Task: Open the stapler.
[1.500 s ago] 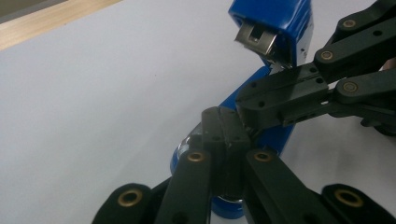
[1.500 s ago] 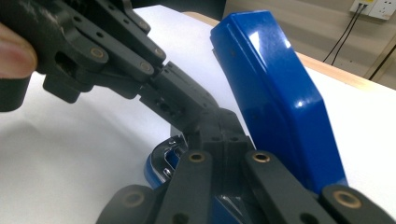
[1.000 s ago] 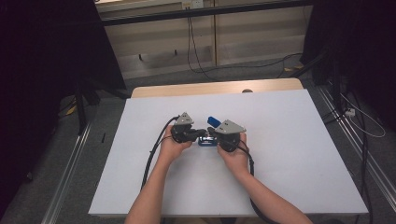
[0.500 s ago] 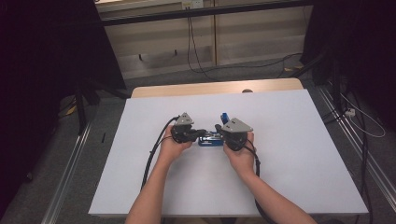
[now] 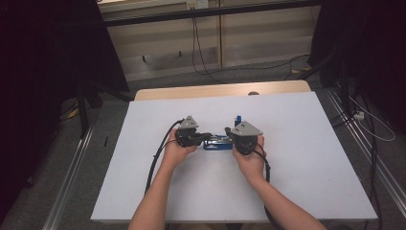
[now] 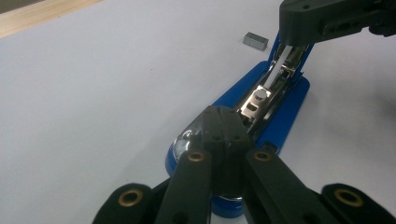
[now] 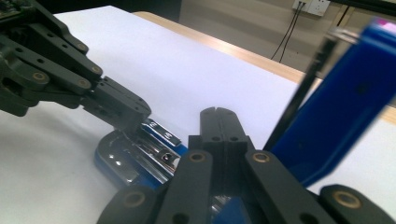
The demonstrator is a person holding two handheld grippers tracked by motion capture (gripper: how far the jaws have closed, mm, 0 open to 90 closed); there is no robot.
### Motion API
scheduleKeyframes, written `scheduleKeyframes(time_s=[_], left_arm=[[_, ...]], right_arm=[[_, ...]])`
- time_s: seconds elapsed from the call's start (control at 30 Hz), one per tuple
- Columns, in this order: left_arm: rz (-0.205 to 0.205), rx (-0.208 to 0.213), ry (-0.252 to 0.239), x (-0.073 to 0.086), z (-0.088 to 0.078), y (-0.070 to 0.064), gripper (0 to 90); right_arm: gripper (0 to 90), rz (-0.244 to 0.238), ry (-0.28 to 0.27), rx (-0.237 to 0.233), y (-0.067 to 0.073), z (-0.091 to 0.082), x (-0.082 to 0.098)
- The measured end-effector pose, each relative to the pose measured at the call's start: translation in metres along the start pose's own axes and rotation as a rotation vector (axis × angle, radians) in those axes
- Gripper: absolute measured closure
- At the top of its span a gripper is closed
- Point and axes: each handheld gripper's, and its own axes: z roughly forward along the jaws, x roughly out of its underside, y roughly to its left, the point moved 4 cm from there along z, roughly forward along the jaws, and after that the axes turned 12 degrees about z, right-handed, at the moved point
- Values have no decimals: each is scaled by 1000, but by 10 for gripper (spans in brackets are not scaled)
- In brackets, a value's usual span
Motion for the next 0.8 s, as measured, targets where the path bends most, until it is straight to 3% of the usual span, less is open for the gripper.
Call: scheduleKeyframes(time_s=[0.07, 0.23, 0.4, 0.67, 0.8], left_arm=[[0, 2, -6, 0, 0, 0, 900], [-1, 7, -8, 1, 0, 0, 900], [-3, 6, -7, 1, 0, 0, 900], [-3, 8, -8, 1, 0, 0, 900], [-3, 6, -6, 1, 0, 0, 900]], right_arm=[[900, -4, -3, 24, -6, -2, 0], [900, 25, 3, 35, -20, -6, 0], [900, 3, 1, 43, -25, -10, 0], [900, 31, 52, 66, -50, -9, 22], [900, 47, 50, 57, -57, -10, 22]])
